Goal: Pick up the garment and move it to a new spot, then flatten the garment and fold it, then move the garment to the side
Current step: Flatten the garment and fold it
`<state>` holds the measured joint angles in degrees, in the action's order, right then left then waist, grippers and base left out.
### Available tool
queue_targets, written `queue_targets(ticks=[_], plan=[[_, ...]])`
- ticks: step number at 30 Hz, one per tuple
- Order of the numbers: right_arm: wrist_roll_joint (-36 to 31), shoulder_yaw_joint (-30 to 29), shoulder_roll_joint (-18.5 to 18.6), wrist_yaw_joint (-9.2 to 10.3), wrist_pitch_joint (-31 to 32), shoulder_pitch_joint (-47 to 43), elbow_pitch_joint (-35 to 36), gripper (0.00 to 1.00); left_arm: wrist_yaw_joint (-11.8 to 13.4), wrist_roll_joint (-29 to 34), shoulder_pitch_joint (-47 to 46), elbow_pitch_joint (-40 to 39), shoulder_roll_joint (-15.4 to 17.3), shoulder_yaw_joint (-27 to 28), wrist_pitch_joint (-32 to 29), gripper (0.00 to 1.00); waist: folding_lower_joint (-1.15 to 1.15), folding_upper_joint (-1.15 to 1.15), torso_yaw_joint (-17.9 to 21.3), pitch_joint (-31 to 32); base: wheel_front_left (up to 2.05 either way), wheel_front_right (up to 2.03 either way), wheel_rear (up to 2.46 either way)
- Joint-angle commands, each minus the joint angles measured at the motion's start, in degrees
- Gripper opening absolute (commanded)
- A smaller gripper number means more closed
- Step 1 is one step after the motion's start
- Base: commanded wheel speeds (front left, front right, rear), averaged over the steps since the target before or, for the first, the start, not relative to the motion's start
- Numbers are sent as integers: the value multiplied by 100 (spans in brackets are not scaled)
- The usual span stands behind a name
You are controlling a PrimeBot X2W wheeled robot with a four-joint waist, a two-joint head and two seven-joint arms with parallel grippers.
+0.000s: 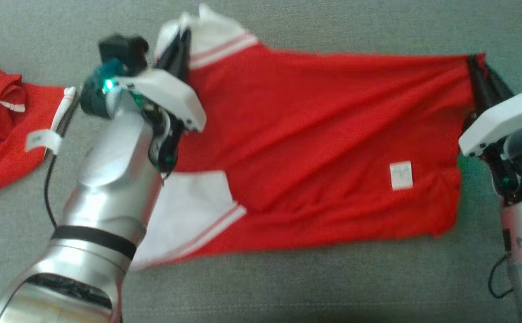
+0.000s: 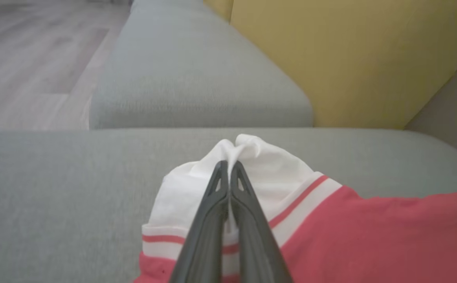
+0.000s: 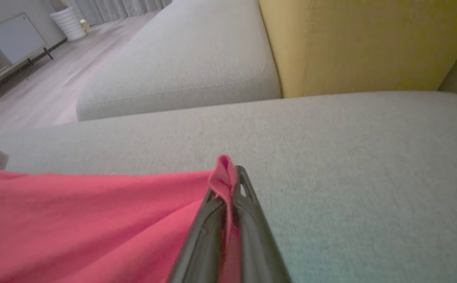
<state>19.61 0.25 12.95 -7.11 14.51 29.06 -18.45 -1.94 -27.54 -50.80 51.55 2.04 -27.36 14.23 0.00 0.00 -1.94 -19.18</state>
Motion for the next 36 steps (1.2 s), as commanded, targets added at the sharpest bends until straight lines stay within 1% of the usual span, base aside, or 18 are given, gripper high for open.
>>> queue_targets(ticks=[1, 4, 7, 13, 16, 18, 20, 23, 24, 25, 26, 27, 31, 34, 36], plan=[[44, 62, 4, -37, -177, 157, 183, 0, 74, 93, -107, -481, 254, 279, 74, 0, 0, 0, -18, 0, 0, 0, 0], [122, 136, 16, -37, -382, 181, 102, 0, 141, 223, 263, -1185, 316, 538, 75, 0, 0, 0, -22, 21, 0, 0, 0], [207, 264, 32, -37, -451, 41, 41, 0, 165, 333, 809, -1858, 336, 758, 75, 0, 0, 0, -4, 45, 0, 0, 0], [407, 407, 29, -37, -521, -598, 47, 0, 249, 647, 2223, -3262, 327, 1061, 76, 0, 0, 0, -7, 21, 0, 0, 0], [456, 452, -30, -37, -591, -902, 42, 0, 323, 758, 2953, -3760, 297, 1194, 76, 0, 0, 0, -19, -5, 0, 0, 0], [495, 438, -85, -37, -674, -1089, 104, 0, 320, 789, 3343, -3937, 266, 1245, 76, 0, 0, 0, -58, -27, 0, 0, 0], [476, 436, -100, -37, -713, -1170, 144, 0, 308, 789, 3506, -3977, 250, 1262, 76, 0, 0, 0, -61, -35, 0, 0, 0], [422, 417, -176, -37, -813, -1377, 280, 0, 285, 758, 3856, -3842, 209, 1280, 76, 0, 0, 0, -63, -50, 0, 0, 0], [394, 403, -193, -37, -829, -1429, 319, 0, 261, 712, 3919, -3729, 196, 1279, 76, 13, 0, 0, -62, -54, 0, 0, 0], [378, 385, -219, -37, -846, -1482, 361, 13, 229, 688, 3932, -3639, 185, 1274, 76, 49, 0, 0, -70, -55, 0, 0, 0], [359, 369, -247, -37, -855, -1535, 403, 69, 194, 672, 3920, -3592, 175, 1282, 76, 100, 0, 0, -76, -54, 0, 0, 0], [298, 368, -258, -37, -876, -1587, 457, 100, 166, 669, 3918, -3481, 168, 1264, 76, 100, 0, 0, -79, -50, 0, 0, 0], [80, 394, -359, -37, -1188, -1817, 804, 100, 156, 722, 3863, -3317, 147, 1305, 76, 100, 0, 0, -72, 25, 0, 0, 0], [-226, 416, -404, -37, -1543, -2059, 1177, 100, 245, 858, 3950, -3591, 139, 1498, 76, 100, 0, 0, -56, 132, 0, 0, 0], [-481, 398, -421, -37, -1814, -2203, 1450, 100, 317, 991, 4048, -3943, 135, 1678, 76, 100, 0, 0, -41, 208, 0, 0, 0]])
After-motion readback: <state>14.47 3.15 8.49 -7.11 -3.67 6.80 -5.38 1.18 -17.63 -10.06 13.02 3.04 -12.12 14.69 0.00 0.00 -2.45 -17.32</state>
